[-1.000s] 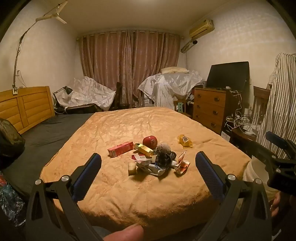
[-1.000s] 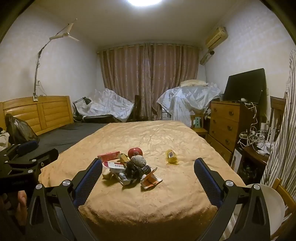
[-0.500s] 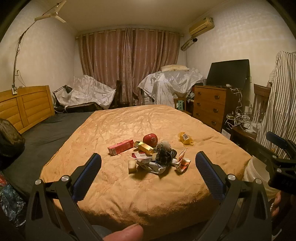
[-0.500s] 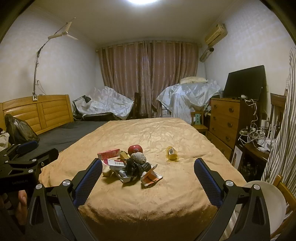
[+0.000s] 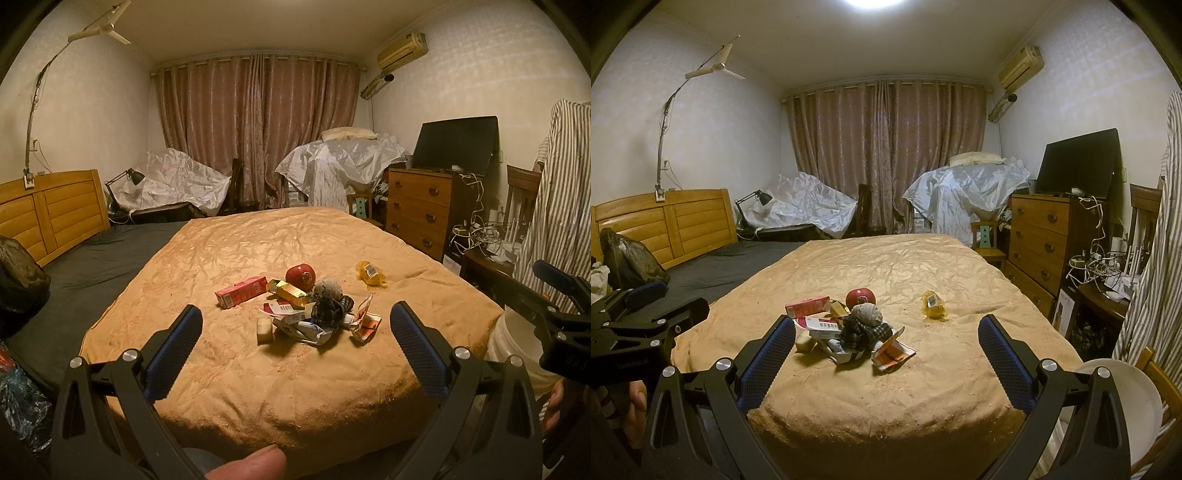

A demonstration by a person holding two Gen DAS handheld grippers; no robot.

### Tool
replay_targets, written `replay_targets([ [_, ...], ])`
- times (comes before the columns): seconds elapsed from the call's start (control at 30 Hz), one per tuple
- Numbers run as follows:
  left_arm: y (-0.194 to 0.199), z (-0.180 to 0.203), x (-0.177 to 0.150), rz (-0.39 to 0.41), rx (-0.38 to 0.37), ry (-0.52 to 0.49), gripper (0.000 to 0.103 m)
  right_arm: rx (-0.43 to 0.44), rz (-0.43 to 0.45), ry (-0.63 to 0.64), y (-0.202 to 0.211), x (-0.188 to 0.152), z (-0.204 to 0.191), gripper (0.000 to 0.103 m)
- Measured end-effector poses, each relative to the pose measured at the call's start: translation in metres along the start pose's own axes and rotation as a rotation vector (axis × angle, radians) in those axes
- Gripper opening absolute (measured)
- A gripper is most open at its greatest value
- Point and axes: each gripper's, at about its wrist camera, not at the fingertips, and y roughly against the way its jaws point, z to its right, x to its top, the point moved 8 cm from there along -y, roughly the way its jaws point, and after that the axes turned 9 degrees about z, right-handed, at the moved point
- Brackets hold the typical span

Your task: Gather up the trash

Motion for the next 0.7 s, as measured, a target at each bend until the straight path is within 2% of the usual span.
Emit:
replay_targets([
  [0.7, -0.0020, -0.0013, -0.0028, -0.007, 0.000, -0.004, 0.098, 0.002, -0.006, 0.000, 0.0003, -0.0034, -0.0013, 0.099],
])
